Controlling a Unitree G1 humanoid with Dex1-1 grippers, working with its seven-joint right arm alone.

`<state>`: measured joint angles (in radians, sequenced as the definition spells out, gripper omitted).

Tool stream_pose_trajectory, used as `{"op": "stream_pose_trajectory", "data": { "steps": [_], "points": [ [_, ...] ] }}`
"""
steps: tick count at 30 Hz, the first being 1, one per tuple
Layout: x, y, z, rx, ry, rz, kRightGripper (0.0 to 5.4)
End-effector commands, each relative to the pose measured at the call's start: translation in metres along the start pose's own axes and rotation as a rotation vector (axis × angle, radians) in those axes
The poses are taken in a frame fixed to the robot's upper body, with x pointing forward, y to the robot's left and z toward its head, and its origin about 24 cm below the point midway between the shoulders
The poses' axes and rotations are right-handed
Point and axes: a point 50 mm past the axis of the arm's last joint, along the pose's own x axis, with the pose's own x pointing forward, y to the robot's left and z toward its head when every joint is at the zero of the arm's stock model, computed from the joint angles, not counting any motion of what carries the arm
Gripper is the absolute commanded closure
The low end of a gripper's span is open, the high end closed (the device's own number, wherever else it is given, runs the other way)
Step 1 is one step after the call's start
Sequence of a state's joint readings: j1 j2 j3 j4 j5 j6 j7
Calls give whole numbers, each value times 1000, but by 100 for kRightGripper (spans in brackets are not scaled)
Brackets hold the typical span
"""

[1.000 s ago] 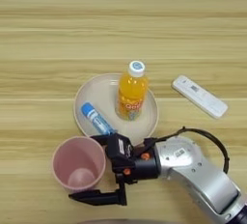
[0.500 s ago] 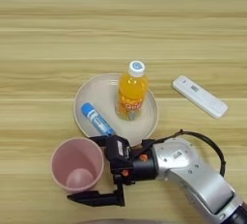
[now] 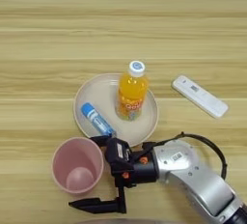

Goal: Move the objects on the table

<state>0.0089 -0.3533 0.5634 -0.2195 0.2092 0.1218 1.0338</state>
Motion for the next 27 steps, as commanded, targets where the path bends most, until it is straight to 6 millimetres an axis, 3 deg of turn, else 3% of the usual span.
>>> {"op": "stream_pose_trajectory", "data": {
  "steps": [1,27],
  "points": [
    [-1,-9,19,-85,-47,-33,3],
    [-15,-5,83,-188,-229,-18,3]
  ]
}}
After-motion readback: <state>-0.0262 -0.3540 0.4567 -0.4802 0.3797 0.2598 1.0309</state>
